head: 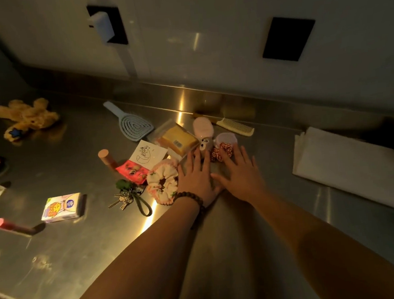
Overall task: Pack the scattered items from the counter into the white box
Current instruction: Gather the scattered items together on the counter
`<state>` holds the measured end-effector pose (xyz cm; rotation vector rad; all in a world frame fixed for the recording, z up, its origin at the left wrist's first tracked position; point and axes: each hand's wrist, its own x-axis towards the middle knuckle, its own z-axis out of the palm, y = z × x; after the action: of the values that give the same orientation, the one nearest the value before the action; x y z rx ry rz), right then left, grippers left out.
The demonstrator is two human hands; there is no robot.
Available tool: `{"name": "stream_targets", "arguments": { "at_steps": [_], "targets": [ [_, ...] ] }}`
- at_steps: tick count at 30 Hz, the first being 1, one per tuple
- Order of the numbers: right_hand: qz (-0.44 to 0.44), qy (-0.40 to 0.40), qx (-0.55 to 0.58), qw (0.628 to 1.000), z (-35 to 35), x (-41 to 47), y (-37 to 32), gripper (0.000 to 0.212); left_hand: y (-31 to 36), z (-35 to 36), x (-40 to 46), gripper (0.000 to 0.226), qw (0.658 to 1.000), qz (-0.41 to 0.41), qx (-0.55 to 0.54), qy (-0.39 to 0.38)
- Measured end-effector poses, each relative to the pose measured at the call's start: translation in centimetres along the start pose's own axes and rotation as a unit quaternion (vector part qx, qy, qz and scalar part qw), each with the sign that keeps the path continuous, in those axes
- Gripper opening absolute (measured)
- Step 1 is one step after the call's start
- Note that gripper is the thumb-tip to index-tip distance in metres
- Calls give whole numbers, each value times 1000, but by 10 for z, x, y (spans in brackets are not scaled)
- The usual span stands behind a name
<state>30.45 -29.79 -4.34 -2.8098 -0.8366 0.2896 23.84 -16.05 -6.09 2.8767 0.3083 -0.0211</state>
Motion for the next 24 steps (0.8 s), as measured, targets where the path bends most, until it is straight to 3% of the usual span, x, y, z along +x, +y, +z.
{"name": "stream_targets", "arguments": {
  "at_steps": [7,11,19,24],
  "targets": [
    [-43,92,69,992,-41,-62,-22,61,0,-59,-61,77,995,-20,3,95],
    [-96,130,73,984,-42,-96,-56,58,-15,-84,-119,79,988,-59,40,135],
    [-148,79,73,983,-3,-129,-164,59,-87,-95,-232,80,966,-203,56,147],
    [-175,60,62,981,15,-134,-242,63,-148,-113,-281,82,957,-253,48,132]
  ]
}}
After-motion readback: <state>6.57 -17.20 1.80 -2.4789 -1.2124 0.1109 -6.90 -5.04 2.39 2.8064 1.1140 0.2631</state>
